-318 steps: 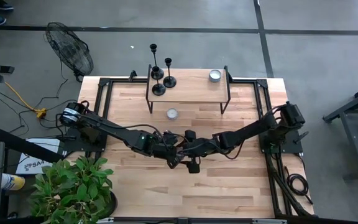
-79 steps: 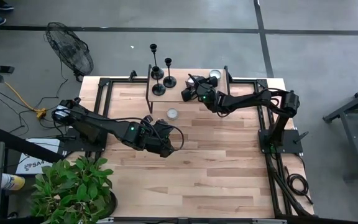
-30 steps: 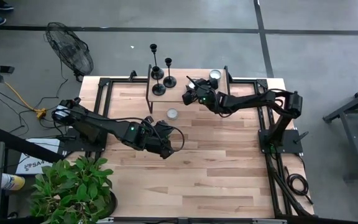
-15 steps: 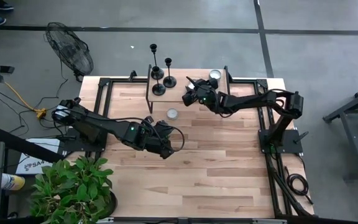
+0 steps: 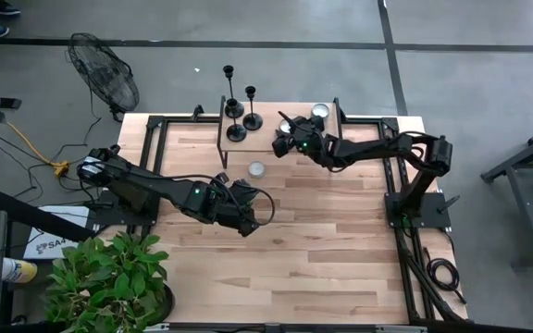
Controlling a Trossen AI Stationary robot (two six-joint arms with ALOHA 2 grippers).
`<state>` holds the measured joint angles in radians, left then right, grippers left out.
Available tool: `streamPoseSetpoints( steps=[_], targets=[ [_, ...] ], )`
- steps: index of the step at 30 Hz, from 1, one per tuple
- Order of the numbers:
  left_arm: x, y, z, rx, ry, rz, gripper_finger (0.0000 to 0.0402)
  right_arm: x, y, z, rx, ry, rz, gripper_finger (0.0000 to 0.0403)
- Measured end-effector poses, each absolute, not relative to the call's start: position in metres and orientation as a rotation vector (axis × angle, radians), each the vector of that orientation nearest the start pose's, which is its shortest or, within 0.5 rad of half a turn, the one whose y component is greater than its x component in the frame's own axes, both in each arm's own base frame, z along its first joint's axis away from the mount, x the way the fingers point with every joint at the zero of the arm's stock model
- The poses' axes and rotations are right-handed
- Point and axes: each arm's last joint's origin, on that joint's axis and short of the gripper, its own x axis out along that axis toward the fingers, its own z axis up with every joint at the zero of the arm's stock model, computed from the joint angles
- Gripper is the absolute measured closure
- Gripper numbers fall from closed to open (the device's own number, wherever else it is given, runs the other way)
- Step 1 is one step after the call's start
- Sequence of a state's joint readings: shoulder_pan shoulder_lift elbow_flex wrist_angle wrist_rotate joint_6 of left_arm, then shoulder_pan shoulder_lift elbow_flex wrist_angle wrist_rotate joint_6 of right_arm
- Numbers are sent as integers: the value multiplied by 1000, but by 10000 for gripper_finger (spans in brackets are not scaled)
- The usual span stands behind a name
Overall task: Pick & Place candle stick holders
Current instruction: Put the pink scented candle on the shelf
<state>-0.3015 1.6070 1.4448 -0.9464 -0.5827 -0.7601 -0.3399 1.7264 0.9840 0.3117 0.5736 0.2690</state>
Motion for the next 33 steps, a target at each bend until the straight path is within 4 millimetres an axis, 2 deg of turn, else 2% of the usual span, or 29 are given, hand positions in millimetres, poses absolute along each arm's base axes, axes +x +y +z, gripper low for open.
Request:
streamPoseSetpoints(
  steps=[11,24,30,33],
  targets=[
    [312,-80,304,-216,838,603,282,345,-123,207,172,365,-987,45],
    [312,-80,304,-220,842,599,282,354,-107,224,95,456,-1052,45],
    [312,-80,304,-221,842,599,282,352,-107,229,91,461,-1067,45],
    [312,-80,304,-223,842,601,282,346,-106,238,99,440,-1095,45]
  ],
)
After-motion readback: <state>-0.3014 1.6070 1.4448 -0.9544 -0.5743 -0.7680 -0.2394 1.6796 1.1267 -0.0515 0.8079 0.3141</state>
